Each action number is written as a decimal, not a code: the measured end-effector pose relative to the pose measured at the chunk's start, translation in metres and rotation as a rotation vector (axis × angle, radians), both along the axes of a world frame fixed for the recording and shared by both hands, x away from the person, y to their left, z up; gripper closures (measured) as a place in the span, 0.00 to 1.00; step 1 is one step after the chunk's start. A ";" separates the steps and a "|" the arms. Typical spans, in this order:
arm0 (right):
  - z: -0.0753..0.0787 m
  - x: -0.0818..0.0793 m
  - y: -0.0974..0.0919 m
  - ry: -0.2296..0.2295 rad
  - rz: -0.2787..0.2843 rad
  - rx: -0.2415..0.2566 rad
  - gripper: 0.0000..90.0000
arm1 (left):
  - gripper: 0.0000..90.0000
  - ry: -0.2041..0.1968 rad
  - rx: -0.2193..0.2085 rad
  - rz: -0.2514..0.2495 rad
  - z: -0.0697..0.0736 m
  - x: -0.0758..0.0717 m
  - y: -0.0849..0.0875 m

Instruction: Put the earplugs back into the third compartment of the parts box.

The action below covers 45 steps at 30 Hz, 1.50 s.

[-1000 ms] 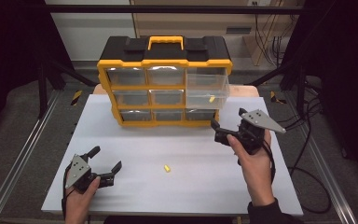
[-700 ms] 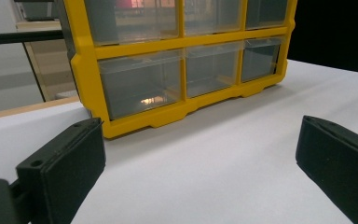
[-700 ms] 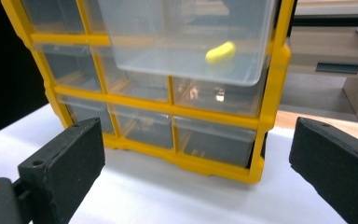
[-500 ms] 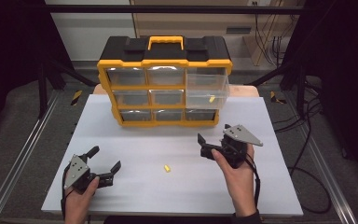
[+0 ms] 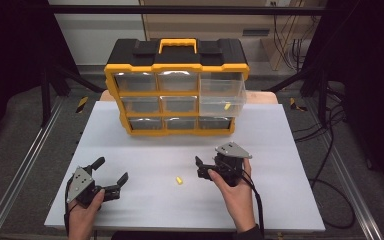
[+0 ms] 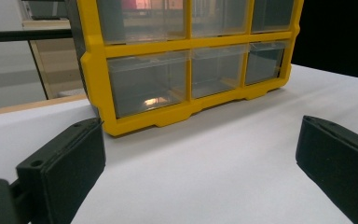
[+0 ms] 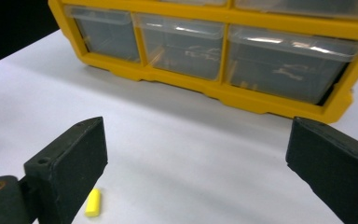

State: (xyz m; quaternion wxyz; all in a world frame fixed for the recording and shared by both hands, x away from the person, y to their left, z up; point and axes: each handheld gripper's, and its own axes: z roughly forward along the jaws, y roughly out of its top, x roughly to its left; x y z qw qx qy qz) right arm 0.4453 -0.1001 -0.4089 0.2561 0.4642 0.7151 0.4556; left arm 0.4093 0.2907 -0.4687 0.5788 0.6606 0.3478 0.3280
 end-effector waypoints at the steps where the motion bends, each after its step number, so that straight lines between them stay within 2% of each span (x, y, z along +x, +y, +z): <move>1: -0.001 0.000 0.002 0.002 0.009 -0.008 0.06 | 0.01 0.000 0.000 0.000 0.000 0.000 0.000; 4: -0.003 -0.001 0.009 0.000 0.038 -0.035 0.06 | 0.01 0.001 0.002 0.001 0.000 0.000 0.000; 7: -0.007 0.000 0.016 0.020 0.059 -0.044 0.06 | 0.01 0.002 0.004 0.002 0.000 0.000 0.000; 13: -0.014 -0.002 0.029 0.063 0.109 -0.085 0.06 | 0.01 0.002 0.005 0.004 0.000 0.000 0.000; 16: -0.017 0.000 0.032 0.103 0.105 -0.112 0.07 | 0.01 0.001 -0.001 0.005 0.000 0.000 0.001; 21: -0.022 0.002 0.039 0.149 0.117 -0.119 0.07 | 0.01 -0.001 0.001 0.004 0.000 0.001 0.001; 23: -0.024 0.004 0.042 0.171 0.117 -0.103 0.08 | 0.01 -0.001 0.001 0.002 0.000 0.001 0.000; 26: -0.026 0.005 0.045 0.193 0.127 -0.115 0.09 | 0.01 -0.003 0.000 -0.002 0.001 0.001 -0.001; 37: -0.029 0.003 0.053 0.225 0.161 -0.122 0.09 | 0.01 -0.004 0.010 -0.017 0.001 0.000 -0.005; 41: -0.032 0.002 0.055 0.259 0.169 -0.148 0.08 | 0.01 -0.006 0.013 -0.019 0.002 0.000 -0.006; 45: -0.035 -0.003 0.058 0.272 0.186 -0.155 0.08 | 0.01 -0.007 0.013 -0.018 0.002 0.000 -0.006</move>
